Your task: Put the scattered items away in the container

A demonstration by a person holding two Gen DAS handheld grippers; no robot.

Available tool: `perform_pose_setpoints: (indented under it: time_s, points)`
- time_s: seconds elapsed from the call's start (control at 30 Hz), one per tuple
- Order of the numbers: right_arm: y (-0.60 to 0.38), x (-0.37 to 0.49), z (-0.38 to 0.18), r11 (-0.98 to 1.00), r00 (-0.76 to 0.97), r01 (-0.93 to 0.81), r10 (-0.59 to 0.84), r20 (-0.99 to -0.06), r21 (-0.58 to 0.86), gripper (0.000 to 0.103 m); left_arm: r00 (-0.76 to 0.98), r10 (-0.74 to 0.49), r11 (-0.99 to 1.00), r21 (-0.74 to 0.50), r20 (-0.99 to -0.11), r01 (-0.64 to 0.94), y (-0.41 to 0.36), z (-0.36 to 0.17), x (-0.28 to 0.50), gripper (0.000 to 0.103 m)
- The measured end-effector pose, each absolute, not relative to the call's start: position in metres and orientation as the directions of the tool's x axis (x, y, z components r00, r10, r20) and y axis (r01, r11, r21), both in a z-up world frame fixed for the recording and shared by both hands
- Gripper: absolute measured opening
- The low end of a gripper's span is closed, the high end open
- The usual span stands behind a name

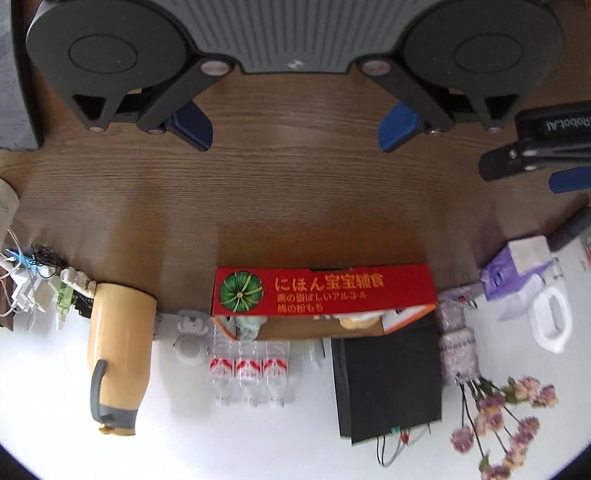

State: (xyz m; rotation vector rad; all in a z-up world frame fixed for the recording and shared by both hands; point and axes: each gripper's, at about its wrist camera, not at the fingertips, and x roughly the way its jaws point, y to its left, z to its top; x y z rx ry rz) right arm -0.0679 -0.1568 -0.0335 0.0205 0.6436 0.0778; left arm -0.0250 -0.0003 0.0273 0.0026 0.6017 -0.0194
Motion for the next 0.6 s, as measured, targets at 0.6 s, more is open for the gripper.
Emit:
perform_pose_setpoints:
  time_s: [0.6]
  points:
    - [-0.151, -0.042, -0.052, 0.997, 0.757, -0.079, 0.070, -0.650, 0.015, 0.103, 0.763, 0.000, 1.000, 0.017, -0.646, 0.014, -0.003, 0.007, 0.004, 0.103]
